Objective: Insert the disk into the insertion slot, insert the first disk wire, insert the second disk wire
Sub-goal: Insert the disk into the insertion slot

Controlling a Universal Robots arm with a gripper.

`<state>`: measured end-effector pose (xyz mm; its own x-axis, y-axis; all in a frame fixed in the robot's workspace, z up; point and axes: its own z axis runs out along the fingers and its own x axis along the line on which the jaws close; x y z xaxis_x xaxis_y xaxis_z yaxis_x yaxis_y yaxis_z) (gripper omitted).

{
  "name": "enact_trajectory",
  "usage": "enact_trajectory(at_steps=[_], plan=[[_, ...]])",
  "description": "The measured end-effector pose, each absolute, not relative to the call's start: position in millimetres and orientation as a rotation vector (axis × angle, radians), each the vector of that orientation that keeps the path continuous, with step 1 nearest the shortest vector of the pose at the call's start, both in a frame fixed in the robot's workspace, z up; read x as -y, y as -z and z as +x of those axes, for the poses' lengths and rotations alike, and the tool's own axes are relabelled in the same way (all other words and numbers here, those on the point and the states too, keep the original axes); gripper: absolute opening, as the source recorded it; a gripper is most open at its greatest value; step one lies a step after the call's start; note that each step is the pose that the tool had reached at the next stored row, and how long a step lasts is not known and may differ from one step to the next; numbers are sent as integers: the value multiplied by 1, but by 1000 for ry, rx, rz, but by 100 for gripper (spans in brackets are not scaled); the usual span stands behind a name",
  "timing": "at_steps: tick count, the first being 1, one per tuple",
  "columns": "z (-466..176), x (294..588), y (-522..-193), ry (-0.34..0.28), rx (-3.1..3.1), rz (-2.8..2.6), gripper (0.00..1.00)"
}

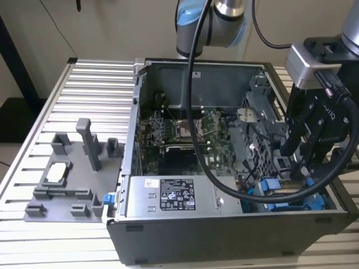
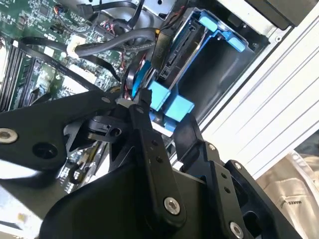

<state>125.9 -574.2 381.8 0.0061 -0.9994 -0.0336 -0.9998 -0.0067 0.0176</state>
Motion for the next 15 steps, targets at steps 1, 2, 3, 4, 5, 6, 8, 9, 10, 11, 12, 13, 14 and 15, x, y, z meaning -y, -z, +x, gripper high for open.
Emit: enact_trajectory(at_steps=[1,2,3,4,5,6,8,9,10,11,12,13,14,15], plan=[[126,574,-382,-57,-2206,-2220,47],[126,574,-382,-56,-2206,-2220,47],[126,574,-382,-56,-2206,-2221,47],[126,574,-383,-56,-2207,-2221,47],[126,574,-383,-56,-2207,-2221,47],[126,574,-384,-56,-2206,-2221,47],[126,574,-385,-56,-2206,-2221,47],[126,574,-386,-56,-2207,-2221,47],[126,574,-387,-56,-2207,-2221,47],[126,574,-387,-56,-2207,-2221,47],[126,574,-388,-56,-2207,-2221,47],[126,574,-389,-56,-2207,-2221,47],[126,574,-390,-55,-2207,-2221,47],[126,574,-392,-55,-2207,-2221,47]])
